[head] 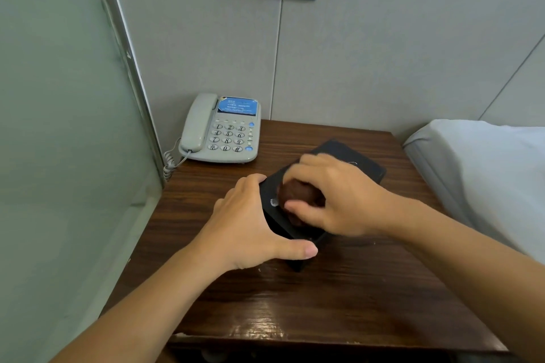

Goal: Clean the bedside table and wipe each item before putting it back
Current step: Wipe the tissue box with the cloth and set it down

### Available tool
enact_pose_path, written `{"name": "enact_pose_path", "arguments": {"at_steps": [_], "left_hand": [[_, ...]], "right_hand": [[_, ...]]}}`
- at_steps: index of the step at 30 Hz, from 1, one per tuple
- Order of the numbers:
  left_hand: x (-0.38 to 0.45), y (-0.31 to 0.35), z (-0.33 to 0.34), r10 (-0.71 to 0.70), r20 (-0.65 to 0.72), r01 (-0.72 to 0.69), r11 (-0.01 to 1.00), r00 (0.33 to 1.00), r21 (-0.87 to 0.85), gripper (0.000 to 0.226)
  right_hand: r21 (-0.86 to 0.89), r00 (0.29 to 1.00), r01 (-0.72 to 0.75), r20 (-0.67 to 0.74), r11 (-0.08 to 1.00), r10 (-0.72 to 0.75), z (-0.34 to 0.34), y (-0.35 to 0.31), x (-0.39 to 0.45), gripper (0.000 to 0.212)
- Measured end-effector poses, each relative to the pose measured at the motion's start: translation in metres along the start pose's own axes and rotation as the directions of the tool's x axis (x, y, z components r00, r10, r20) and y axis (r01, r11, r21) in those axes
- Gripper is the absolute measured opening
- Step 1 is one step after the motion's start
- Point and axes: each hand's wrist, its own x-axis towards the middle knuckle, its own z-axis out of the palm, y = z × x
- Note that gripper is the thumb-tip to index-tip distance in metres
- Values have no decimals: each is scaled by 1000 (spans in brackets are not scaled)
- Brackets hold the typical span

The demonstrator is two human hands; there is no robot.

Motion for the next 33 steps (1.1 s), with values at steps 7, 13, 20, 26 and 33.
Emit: {"name": "enact_pose_path", "arguments": {"at_steps": [7,13,20,26,33], "left_hand": [[1,-7,7,12,-23,-13,999,1000,-42,133],[1,-11,9,-47,-21,45,995,999,-92,149],[0,-12,13,-45,-37,41,994,998,-105,151],[-1,-11,15,-33,-79,25,994,996,-105,132],[1,-17,17,-34,-74,23,989,997,-145,138]], "right_hand": [[-61,994,-106,-12,993,105,-1,-2,28,28],[-106,989,-135,-76,985,127,12,-7,50,27],[-52,995,0,104,999,6,-11,-20,11,23],[-15,999,-44,-20,999,44,14,-23,55,21],[68,973,57,218,996,-70,-21,-7,5,18]]}}
